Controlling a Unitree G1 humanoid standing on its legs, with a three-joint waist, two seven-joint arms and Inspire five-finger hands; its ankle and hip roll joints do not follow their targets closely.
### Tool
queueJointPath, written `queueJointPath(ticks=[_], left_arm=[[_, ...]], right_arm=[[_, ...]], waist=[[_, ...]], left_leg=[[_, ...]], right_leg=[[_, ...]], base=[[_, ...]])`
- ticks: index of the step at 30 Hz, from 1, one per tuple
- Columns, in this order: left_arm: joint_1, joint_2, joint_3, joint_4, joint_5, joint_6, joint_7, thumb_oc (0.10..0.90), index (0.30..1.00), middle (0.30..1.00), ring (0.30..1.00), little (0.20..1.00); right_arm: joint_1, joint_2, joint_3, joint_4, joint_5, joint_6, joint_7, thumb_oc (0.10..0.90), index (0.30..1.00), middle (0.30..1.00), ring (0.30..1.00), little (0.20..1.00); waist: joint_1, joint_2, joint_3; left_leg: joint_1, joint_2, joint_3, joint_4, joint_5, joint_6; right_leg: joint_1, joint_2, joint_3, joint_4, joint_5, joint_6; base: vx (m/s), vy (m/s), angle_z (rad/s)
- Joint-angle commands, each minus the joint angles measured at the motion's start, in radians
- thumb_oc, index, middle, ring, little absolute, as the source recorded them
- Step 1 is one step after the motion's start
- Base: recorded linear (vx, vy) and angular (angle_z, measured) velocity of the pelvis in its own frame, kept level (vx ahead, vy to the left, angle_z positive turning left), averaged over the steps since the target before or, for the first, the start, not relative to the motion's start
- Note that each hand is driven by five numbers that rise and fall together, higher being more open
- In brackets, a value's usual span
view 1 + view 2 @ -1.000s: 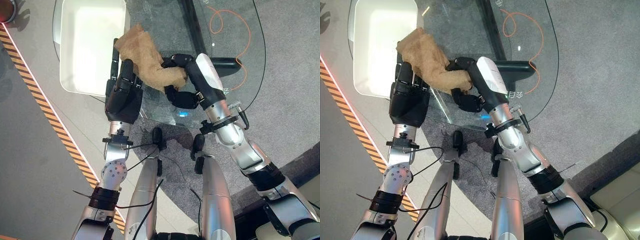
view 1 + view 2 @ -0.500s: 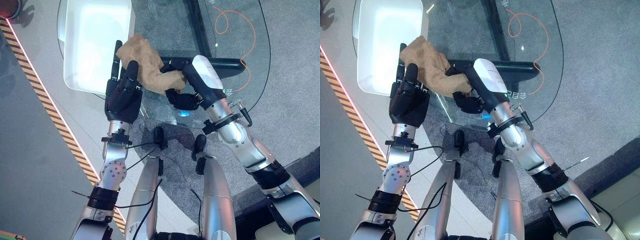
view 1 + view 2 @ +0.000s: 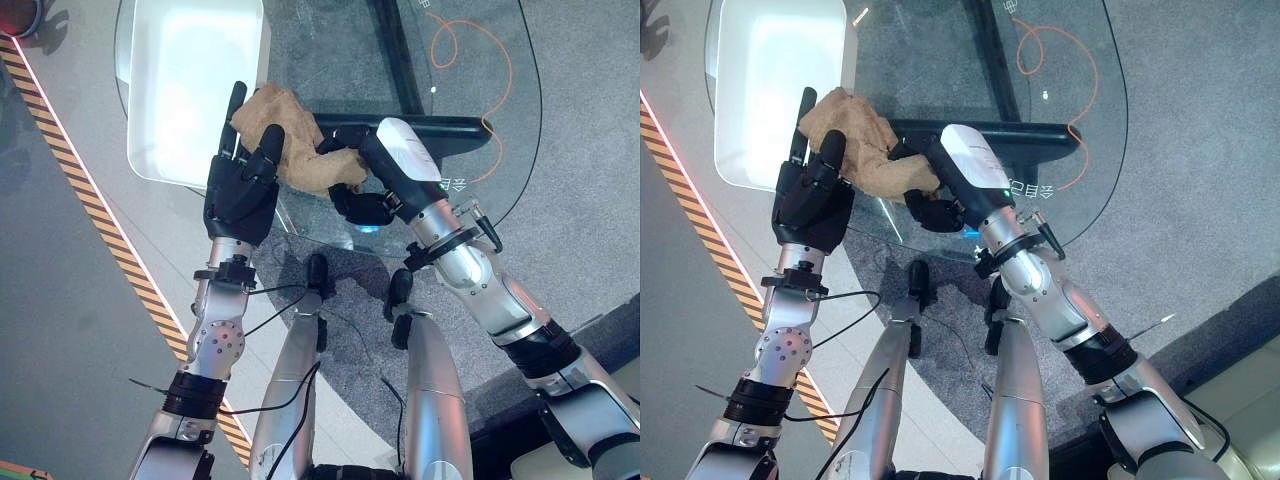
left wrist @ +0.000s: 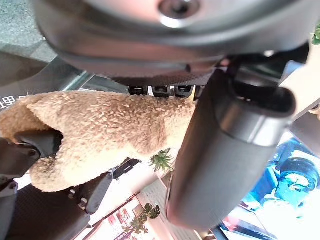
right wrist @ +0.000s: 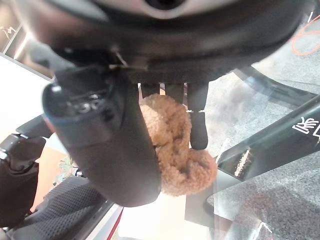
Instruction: Wipe the table with a cloth and put it in the basket.
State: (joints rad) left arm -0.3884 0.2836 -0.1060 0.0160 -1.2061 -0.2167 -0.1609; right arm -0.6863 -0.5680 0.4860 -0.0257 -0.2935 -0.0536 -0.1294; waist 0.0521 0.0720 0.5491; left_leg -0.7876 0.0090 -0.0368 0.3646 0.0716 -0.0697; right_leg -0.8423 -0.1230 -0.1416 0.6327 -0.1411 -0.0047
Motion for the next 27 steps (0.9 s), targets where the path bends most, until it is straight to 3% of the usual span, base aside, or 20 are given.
queueJointPath(ticks=[1, 27], left_arm=[[-0.094, 0.012, 0.018, -0.210, 0.039, -0.083, -0.055, 0.100, 0.300, 0.300, 0.300, 0.200], [-0.093, 0.004, 0.024, -0.220, 0.045, -0.079, -0.043, 0.100, 0.300, 0.300, 0.300, 0.200]], right_arm=[[-0.131, 0.030, 0.038, -0.201, -0.016, -0.101, -0.013, 0.100, 0.300, 0.300, 0.300, 0.200], [-0.131, 0.037, 0.033, -0.212, -0.019, -0.095, -0.011, 0.100, 0.300, 0.300, 0.300, 0.200]], waist=[[0.008, -0.004, -0.029], [0.008, -0.003, -0.029]], left_leg=[[0.027, -0.087, 0.068, 0.056, -0.099, 0.062], [0.035, -0.089, 0.070, 0.049, -0.098, 0.061]], right_leg=[[0.035, 0.062, -0.033, -0.089, 0.017, 0.016], [0.040, 0.062, -0.035, -0.094, 0.017, 0.017]], base=[[0.00, 0.000, 0.00], [0.00, 0.000, 0.00]])
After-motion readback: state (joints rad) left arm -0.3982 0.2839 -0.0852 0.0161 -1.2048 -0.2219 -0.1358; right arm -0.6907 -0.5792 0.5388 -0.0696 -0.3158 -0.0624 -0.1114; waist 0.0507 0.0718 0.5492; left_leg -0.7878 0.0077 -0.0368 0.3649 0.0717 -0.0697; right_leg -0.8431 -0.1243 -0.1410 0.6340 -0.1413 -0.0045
